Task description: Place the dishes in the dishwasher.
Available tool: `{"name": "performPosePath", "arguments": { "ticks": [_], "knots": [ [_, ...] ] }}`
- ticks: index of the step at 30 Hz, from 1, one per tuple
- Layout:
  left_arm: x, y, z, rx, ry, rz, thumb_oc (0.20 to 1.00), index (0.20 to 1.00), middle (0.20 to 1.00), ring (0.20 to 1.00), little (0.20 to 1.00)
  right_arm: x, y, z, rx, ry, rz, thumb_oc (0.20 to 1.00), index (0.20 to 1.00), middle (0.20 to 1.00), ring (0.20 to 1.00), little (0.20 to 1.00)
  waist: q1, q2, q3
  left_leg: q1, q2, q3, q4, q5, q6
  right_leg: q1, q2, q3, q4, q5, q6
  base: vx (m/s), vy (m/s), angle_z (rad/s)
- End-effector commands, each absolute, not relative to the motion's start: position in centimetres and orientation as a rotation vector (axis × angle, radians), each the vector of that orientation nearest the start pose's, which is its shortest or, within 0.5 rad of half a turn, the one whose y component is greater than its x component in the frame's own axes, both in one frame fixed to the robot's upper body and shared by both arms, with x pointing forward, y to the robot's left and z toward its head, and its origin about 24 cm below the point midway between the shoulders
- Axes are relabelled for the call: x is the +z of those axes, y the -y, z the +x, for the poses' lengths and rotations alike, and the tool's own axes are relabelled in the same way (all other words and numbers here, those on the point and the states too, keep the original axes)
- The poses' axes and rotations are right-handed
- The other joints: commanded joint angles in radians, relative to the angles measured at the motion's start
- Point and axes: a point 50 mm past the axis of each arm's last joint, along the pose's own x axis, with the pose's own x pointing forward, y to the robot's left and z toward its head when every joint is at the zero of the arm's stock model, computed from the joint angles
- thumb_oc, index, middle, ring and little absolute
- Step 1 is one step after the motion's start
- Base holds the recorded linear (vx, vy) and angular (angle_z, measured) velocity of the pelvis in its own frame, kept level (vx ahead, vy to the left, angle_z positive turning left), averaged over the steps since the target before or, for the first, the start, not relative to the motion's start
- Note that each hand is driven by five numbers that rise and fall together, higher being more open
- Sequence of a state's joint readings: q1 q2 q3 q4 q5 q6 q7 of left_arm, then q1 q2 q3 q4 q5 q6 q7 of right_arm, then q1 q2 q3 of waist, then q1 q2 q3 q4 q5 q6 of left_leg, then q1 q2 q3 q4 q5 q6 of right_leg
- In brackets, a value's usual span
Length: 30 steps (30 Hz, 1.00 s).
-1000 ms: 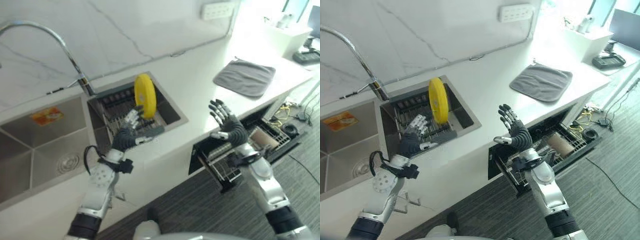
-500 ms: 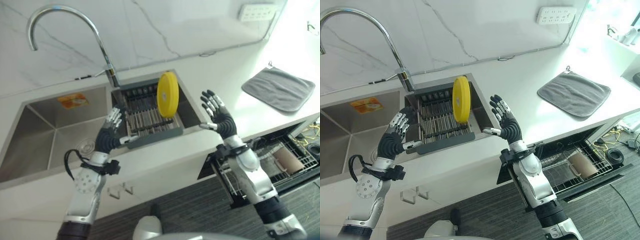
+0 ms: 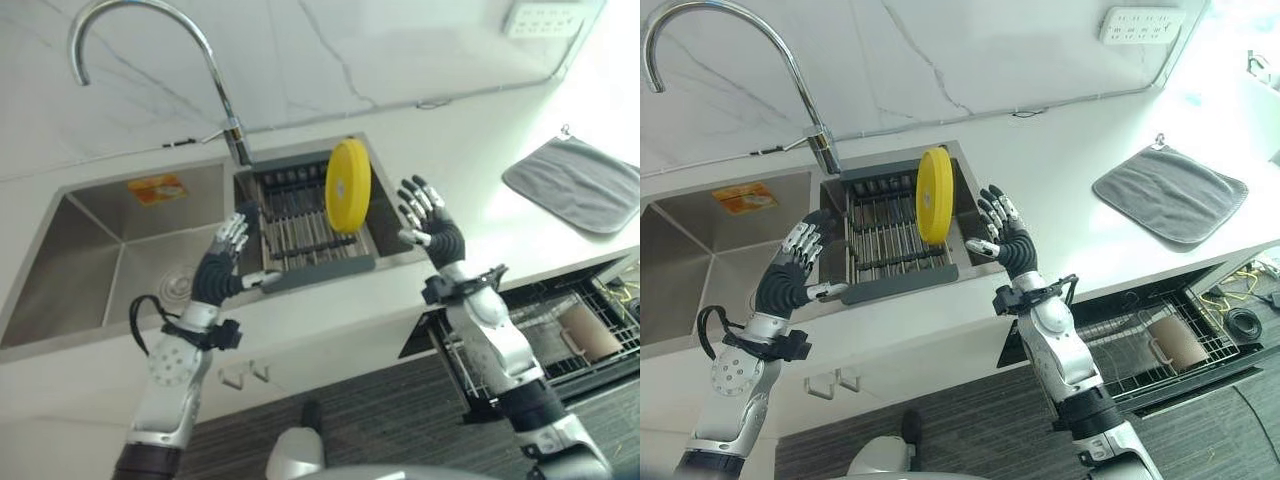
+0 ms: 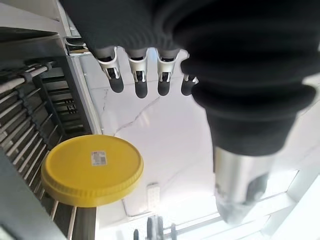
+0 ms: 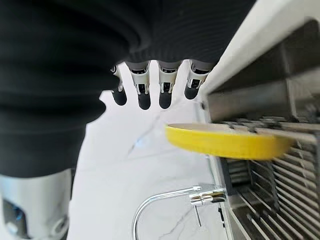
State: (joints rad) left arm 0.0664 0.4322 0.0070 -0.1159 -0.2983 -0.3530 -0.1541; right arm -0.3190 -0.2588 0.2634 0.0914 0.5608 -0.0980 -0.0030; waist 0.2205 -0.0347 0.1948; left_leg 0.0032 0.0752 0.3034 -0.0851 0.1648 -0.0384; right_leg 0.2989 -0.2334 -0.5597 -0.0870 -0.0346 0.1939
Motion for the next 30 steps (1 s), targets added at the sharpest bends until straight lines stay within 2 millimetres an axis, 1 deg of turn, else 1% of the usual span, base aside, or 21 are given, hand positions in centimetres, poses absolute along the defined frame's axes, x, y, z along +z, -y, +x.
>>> {"name": "performPosePath", "arguments": {
  "ticks": [1,4,7,8,9,10,15,21,30],
  "knots": [
    [13.0,-21.1,23.6,-0.245,0.52,0.192,1.0,1.0,1.0,1.0,1.0,14.6,12.7,30.9,0.312,0.377,0.253,1.0,1.0,1.0,1.0,1.0,0.036,0.044,-0.032,0.056,0.029,-0.062,0.0,-0.126,-0.033,-0.013,0.059,-0.011,0.062,-0.043,-0.073,0.11,0.003,0.21],
    [13.0,-20.9,23.6,-0.271,0.516,0.202,1.0,1.0,1.0,1.0,1.0,15.0,13.2,31.7,0.296,0.358,0.232,1.0,1.0,1.0,1.0,1.0,0.043,0.043,-0.028,0.058,0.027,-0.078,0.0,-0.13,-0.034,-0.016,0.057,-0.008,0.065,-0.045,-0.072,0.08,0.019,0.09],
    [13.1,-20.7,23.7,-0.287,0.521,0.204,1.0,1.0,1.0,1.0,1.0,14.9,13.4,32.1,0.298,0.329,0.247,1.0,1.0,1.0,1.0,1.0,0.05,0.043,-0.025,0.054,0.026,-0.084,0.0,-0.129,-0.033,-0.016,0.055,-0.012,0.066,-0.045,-0.072,0.03,0.01,0.01],
    [13.1,-20.7,23.7,-0.294,0.522,0.206,1.0,1.0,1.0,1.0,1.0,14.6,13.3,32.2,0.306,0.305,0.289,1.0,1.0,1.0,1.0,1.0,0.053,0.043,-0.023,0.053,0.025,-0.086,0.0,-0.128,-0.033,-0.016,0.054,-0.014,0.067,-0.043,-0.071,0.03,0.015,0.02],
    [13.0,-20.5,23.9,-0.306,0.518,0.213,1.0,1.0,1.0,1.0,1.0,13.9,13.2,32.4,0.313,0.26,0.389,1.0,1.0,1.0,1.0,1.0,0.056,0.043,-0.021,0.056,0.024,-0.088,-0.001,-0.128,-0.032,-0.014,0.052,-0.019,0.068,-0.041,-0.07,0.04,0.016,0.02],
    [13.0,-20.5,24.0,-0.312,0.515,0.219,1.0,1.0,1.0,1.0,1.0,13.8,13.2,32.5,0.303,0.261,0.397,1.0,1.0,1.0,1.0,1.0,0.058,0.044,-0.02,0.058,0.023,-0.089,-0.001,-0.129,-0.032,-0.011,0.051,-0.021,0.067,-0.04,-0.07,0.05,0.02,0.02],
    [12.7,-20.2,24.1,-0.33,0.499,0.229,1.0,1.0,1.0,1.0,1.0,13.9,13.4,32.6,0.272,0.282,0.381,1.0,1.0,1.0,1.0,1.0,0.062,0.046,-0.02,0.061,0.019,-0.091,-0.002,-0.132,-0.027,-0.012,0.044,-0.026,0.069,-0.032,-0.066,0.03,0.018,0.07],
    [12.8,-20.2,24.2,-0.343,0.503,0.23,1.0,1.0,1.0,1.0,1.0,14.8,14.3,32.7,0.219,0.331,0.368,1.0,1.0,1.0,1.0,1.0,0.065,0.048,-0.017,0.058,0.015,-0.091,-0.002,-0.134,-0.023,-0.013,0.036,-0.035,0.072,-0.027,-0.061,0.0,0.003,0.08],
    [12.6,-20.0,24.3,-0.358,0.488,0.226,1.0,1.0,1.0,1.0,1.0,14.5,14.6,33.2,0.192,0.301,0.362,1.0,1.0,1.0,1.0,1.0,0.068,0.051,-0.019,0.052,0.018,-0.088,-0.002,-0.128,-0.027,-0.005,0.036,-0.043,0.063,-0.023,-0.06,0.0,0.0,0.0]
  ]
}}
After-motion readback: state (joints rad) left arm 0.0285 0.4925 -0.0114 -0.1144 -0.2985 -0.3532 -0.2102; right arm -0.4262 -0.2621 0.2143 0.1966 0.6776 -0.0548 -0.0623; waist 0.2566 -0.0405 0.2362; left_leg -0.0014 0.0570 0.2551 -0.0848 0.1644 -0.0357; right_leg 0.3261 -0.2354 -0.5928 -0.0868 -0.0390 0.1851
